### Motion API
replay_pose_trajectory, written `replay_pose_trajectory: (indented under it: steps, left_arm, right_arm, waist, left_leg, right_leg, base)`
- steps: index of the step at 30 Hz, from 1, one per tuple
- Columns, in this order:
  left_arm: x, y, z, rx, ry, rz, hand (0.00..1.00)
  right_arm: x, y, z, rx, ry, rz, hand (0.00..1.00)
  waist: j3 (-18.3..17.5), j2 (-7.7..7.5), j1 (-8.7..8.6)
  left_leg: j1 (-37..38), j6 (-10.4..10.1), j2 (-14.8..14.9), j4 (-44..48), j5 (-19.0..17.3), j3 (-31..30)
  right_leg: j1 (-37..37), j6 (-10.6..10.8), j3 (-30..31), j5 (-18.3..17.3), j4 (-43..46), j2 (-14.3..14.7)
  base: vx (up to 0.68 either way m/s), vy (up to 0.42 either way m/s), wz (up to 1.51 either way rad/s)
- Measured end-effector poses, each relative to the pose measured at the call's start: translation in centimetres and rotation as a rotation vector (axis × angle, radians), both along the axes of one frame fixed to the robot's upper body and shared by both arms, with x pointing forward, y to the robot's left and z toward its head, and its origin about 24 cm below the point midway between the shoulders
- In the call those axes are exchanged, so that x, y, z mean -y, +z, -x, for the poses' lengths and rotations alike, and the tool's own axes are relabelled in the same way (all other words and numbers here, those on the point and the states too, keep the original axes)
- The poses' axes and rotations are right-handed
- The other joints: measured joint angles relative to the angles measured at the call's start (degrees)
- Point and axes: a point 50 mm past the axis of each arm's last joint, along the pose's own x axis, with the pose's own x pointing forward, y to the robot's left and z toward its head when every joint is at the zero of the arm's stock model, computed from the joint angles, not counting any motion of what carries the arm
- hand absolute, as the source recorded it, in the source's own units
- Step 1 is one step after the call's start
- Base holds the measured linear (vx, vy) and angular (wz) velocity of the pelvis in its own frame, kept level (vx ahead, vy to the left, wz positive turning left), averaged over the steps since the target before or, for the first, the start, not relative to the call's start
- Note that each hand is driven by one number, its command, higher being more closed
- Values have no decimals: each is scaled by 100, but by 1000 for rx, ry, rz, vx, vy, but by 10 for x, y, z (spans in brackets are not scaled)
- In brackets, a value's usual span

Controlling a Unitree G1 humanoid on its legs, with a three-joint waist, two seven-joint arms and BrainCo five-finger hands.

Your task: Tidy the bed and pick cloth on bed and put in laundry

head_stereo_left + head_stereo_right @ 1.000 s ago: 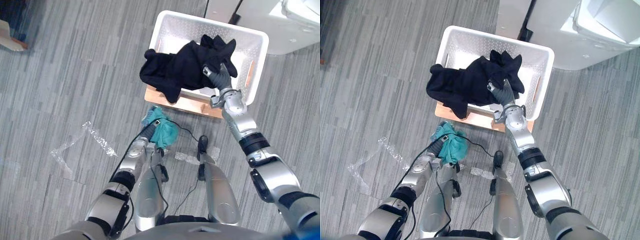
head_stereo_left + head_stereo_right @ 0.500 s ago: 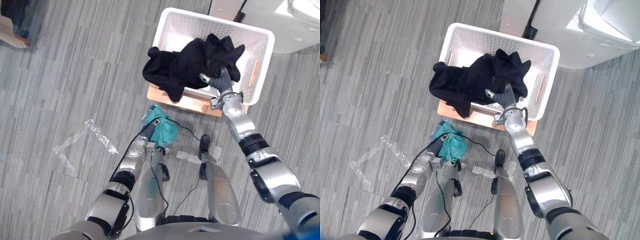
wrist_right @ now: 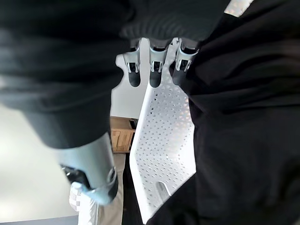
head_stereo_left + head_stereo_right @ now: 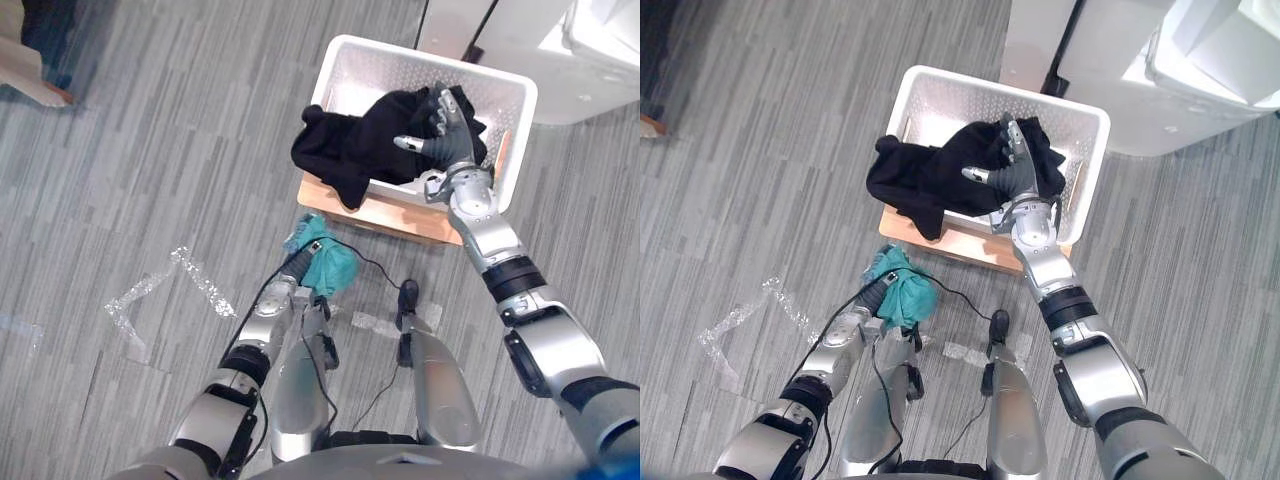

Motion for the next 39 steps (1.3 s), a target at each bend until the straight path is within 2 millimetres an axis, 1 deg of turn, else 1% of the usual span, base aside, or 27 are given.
replay_pose_trajectory:
  steps: [2, 3, 5, 7, 8, 10, 11, 12, 15, 16, 17, 20, 21, 23, 24, 25, 26, 28, 29, 30, 31, 32, 33, 34, 35, 37, 39]
  left_arm:
    - [0, -2, 4, -5, 0, 5, 100]
    - [-1, -6, 8, -22, 4, 5, 100]
    - [-3, -15, 16, -61, 13, 2, 100]
    - [-7, -31, 32, -127, 40, -7, 100]
    - [-8, -34, 35, -141, 45, -9, 100]
    - [-12, -53, 58, -219, 88, -12, 100]
    - [-13, -56, 62, -234, 96, -12, 100]
    - [-14, -65, 74, -274, 121, -10, 100]
    - [-17, -82, 102, -360, 160, -1, 100]
    - [-20, -91, 119, -410, 194, 18, 100]
    - [-21, -93, 123, -424, 205, 25, 100]
    - [-26, -112, 158, -532, 283, 59, 100]
    - [-27, -114, 163, -550, 299, 67, 100]
    - [-34, -122, 182, -605, 362, 95, 100]
    - [-35, -124, 185, -615, 378, 105, 100]
    - [-40, -128, 195, -647, 429, 128, 100]
    - [-42, -129, 201, -664, 450, 137, 100]
    - [-53, -135, 216, -717, 575, 195, 100]
    - [-54, -136, 220, -729, 598, 205, 100]
    - [-59, -140, 232, -763, 682, 244, 100]
    - [-62, -142, 242, -783, 766, 279, 100]
    - [-63, -143, 246, -787, 802, 301, 100]
    - [-66, -144, 256, -784, 895, 353, 100]
    - [-69, -144, 260, -774, 948, 379, 100]
    - [-75, -142, 266, -723, 1064, 430, 100]
    - [-83, -140, 269, -670, 1135, 449, 100]
    - [-92, -135, 265, -569, 1191, 475, 100]
  right_arm:
    - [4, 4, 2, 18, -21, -25, 0]
    - [9, 3, 5, 24, -47, -35, 0]
    - [21, -10, 11, 4, -97, -60, 0]
    - [49, -45, 27, -75, -204, -108, 0]
    - [54, -51, 30, -89, -224, -116, 0]
    - [80, -90, 59, -174, -332, -151, 0]
    - [84, -97, 65, -190, -352, -158, 0]
    - [94, -116, 81, -234, -404, -185, 0]
    - [111, -150, 114, -316, -492, -224, 0]
    - [119, -170, 138, -359, -556, -281, 0]
    - [120, -174, 143, -367, -569, -297, 0]
    - [132, -204, 186, -440, -680, -349, 0]
    - [135, -210, 194, -456, -700, -352, 0]
    - [145, -231, 221, -541, -760, -379, 0]
    - [145, -236, 225, -558, -772, -385, 0]
    - [146, -251, 241, -627, -803, -413, 0]
    - [145, -256, 246, -653, -809, -423, 0]
    - [141, -284, 278, -814, -824, -475, 0]
    - [139, -289, 285, -841, -827, -486, 0]
    - [136, -301, 306, -919, -836, -508, 0]
    - [132, -311, 326, -988, -850, -540, 0]
    - [131, -313, 332, -1006, -854, -554, 0]
    - [125, -319, 348, -1066, -832, -560, 0]
    - [121, -322, 355, -1101, -810, -557, 0]
    - [111, -326, 363, -1153, -752, -552, 0]
    - [100, -330, 366, -1188, -704, -562, 0]
    - [90, -334, 365, -1227, -645, -571, 0]
  waist:
    - [-9, -15, -2]
    - [-68, -64, 6]
    - [-180, -138, -9]
    - [-438, -290, -15]
    - [-483, -316, -22]
    - [-813, -401, -85]
    - [-873, -406, -108]
    - [-1002, -418, -174]
    - [-1319, -399, -228]
    - [-1489, -394, -308]
    - [-1525, -392, -323]
    - [-1735, -331, -367]
    - [-1788, -319, -393]
    - [-1857, -299, -462]
    - [-1870, -297, -463]
    - [-1959, -302, -465]
    - [-1984, -304, -460]
    - [-2032, -313, -453]
    - [-2040, -313, -450]
    - [-2117, -333, -439]
    - [-2165, -283, -412]
    - [-2162, -291, -398]
    - [-2170, -292, -328]
    - [-2175, -283, -300]
    - [-2204, -295, -282]
    - [-2277, -330, -261]
    - [-2327, -366, -115]
  left_leg:
    - [102, -8, 7, -5, -67, 37]
    - [142, -10, 9, -6, -105, 86]
    - [237, 15, 4, -8, -139, 118]
    - [441, 40, -8, -5, -220, 180]
    - [494, 48, -13, -4, -233, 192]
    - [724, 18, -55, 13, -332, 218]
    - [764, 15, -61, 13, -354, 220]
    - [918, 10, -79, 13, -416, 232]
    - [1134, -11, -105, 10, -526, 273]
    - [1300, -20, -108, -6, -593, 311]
    - [1340, -27, -109, -8, -608, 321]
    - [1660, -35, -124, -16, -726, 428]
    - [1679, -36, -129, -16, -734, 429]
    - [1819, -81, -137, -17, -804, 428]
    - [1837, -80, -137, -18, -811, 428]
    - [1870, -79, -136, -19, -828, 425]
    - [1884, -78, -136, -18, -833, 422]
    - [2019, -64, -152, -20, -871, 377]
    - [2026, -62, -157, -20, -884, 357]
    - [2020, -39, -183, -21, -914, 272]
    - [2023, -22, -221, -22, -926, 175]
    - [2022, -15, -238, -22, -931, 143]
    - [2001, 7, -290, -22, -945, 52]
    - [1991, 21, -322, -22, -954, 10]
    - [1943, 47, -399, -22, -968, -107]
    - [1824, 59, -467, -22, -969, -145]
    - [1752, 97, -577, -21, -965, -261]
  right_leg:
    - [121, 5, 10, 0, -67, 12]
    - [147, 9, 39, 0, -97, 15]
    - [260, 19, 70, 2, -165, 20]
    - [486, 45, 116, -12, -279, 20]
    - [542, 46, 122, -12, -299, 18]
    - [805, 109, 125, -57, -404, 1]
    - [854, 114, 125, -67, -419, 1]
    - [1034, 139, 125, -86, -483, -4]
    - [1268, 173, 155, -110, -603, -14]
    - [1441, 205, 192, -139, -658, -12]
    - [1482, 209, 198, -144, -672, -12]
    - [1746, 236, 287, -228, -712, -24]
    - [1769, 252, 286, -239, -723, -29]
    - [1940, 263, 274, -245, -797, -37]
    - [1954, 259, 272, -250, -804, -37]
    - [2026, 238, 259, -265, -856, -36]
    - [2049, 239, 252, -265, -876, -37]
    - [2255, 283, 123, -303, -924, -82]
    - [2303, 286, 97, -311, -930, -92]
    - [2348, 294, 4, -339, -948, -103]
    - [2465, 346, -138, -382, -944, -156]
    - [2498, 362, -212, -394, -942, -187]
    - [2546, 403, -396, -432, -923, -245]
    - [2594, 448, -539, -476, -909, -293]
    - [2646, 561, -901, -594, -860, -427]
    - [2698, 628, -1207, -678, -850, -530]
    - [2734, 702, -1460, -741, -813, -651]
  base:
    - [10, -22, -7]
    - [38, -28, -13]
    - [46, -22, -9]
    - [96, -8, -6]
    - [125, 1, -8]
    - [166, 7, -2]
    - [189, 10, 1]
    - [116, 7, -2]
    - [115, 12, -8]
    - [91, 7, -7]
    - [97, 9, -10]
    - [49, 10, -17]
    - [0, 0, 0]
    - [14, 16, 5]
    - [-9, 13, 5]
    - [-14, 6, 4]
    - [8, 2, 12]
    - [9, 10, 21]
    - [-10, 16, 29]
    - [28, 6, 39]
    - [54, 15, 43]
    - [96, 40, 52]
    - [75, 46, 48]
    - [66, 61, 90]
    - [42, 37, 89]
    - [66, 38, 92]
    - [139, 66, 78]
